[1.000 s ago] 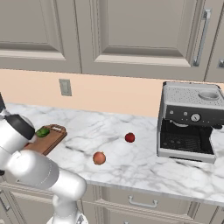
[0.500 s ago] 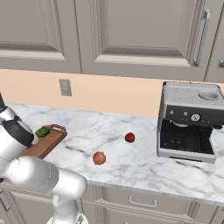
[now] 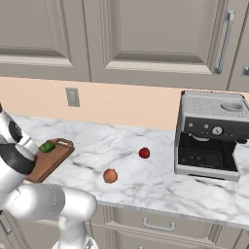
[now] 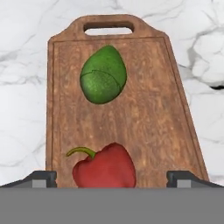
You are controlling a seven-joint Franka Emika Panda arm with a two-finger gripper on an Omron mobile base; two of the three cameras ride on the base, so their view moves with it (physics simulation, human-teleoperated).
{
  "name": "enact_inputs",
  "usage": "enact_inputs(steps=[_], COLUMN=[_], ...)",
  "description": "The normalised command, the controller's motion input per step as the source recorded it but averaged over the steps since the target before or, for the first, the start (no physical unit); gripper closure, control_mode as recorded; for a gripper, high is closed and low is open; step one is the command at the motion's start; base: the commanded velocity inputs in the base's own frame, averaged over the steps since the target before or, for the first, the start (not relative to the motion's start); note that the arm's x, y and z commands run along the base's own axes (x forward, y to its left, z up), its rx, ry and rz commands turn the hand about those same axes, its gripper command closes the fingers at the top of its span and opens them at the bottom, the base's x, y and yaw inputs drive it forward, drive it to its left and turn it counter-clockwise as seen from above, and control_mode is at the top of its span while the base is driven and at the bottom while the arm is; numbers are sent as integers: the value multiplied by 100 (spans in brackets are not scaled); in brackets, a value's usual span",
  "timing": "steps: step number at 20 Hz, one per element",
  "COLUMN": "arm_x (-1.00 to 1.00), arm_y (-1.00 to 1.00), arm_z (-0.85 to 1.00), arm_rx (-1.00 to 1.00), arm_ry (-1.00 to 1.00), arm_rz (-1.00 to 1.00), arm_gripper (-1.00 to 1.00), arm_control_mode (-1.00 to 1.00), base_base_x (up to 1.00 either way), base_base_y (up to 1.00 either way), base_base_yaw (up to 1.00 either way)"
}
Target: Place the avocado, onion, tomato, and bell pepper on the cutting board.
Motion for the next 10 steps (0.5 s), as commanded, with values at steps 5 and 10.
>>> enact_inputs(steps=[5,10], arm_x=[-5,-24], arm_y=[-5,-40], arm_z=[56,34], arm_rx=[0,0], arm_ry=[-3,4], arm_rz=[-6,-8], arm_gripper=[-100,-100], arm_control_mode=[-100,-100], base_base_x=[0,0], base_base_y=[0,0], base_base_yaw=[0,0])
